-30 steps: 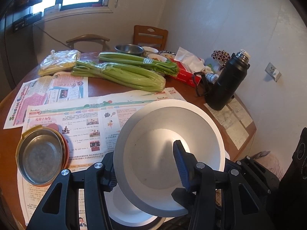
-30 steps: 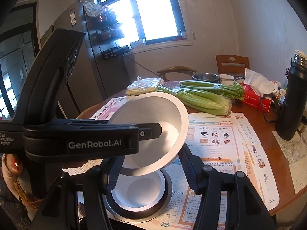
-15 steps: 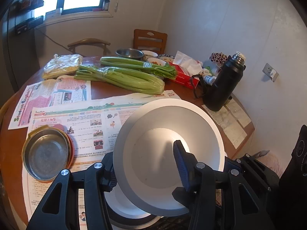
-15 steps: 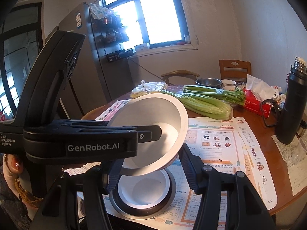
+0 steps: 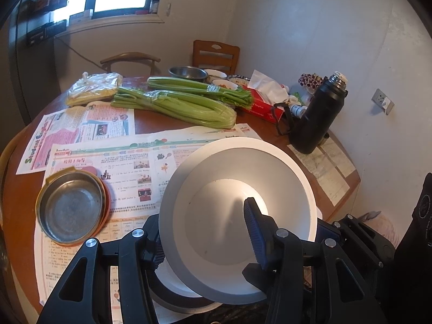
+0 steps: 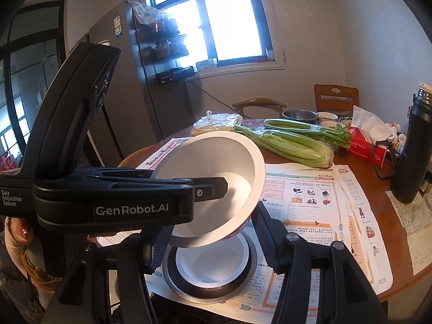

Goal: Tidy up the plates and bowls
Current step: 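Lower the cup into the white bowl and open the left tool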

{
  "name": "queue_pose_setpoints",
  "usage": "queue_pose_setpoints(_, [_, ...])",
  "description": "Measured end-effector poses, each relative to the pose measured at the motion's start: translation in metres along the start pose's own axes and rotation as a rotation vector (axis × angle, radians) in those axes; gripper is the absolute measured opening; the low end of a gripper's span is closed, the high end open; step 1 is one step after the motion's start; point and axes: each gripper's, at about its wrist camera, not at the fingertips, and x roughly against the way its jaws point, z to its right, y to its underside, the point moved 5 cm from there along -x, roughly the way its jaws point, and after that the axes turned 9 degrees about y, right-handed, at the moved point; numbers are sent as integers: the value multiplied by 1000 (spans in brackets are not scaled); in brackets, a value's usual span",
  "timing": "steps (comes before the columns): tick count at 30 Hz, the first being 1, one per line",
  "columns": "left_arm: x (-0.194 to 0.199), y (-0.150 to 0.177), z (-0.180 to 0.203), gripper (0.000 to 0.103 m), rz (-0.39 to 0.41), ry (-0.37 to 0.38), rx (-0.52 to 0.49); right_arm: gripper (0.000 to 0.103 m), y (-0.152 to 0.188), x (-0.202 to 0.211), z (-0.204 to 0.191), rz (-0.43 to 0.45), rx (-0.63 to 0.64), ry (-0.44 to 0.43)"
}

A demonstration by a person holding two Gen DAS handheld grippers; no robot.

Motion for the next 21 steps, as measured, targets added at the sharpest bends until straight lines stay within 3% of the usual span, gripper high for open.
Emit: queue_pose_setpoints(21, [-23, 30, -28, 51, -59, -19, 70, 59, 27, -23, -6, -86, 20, -48])
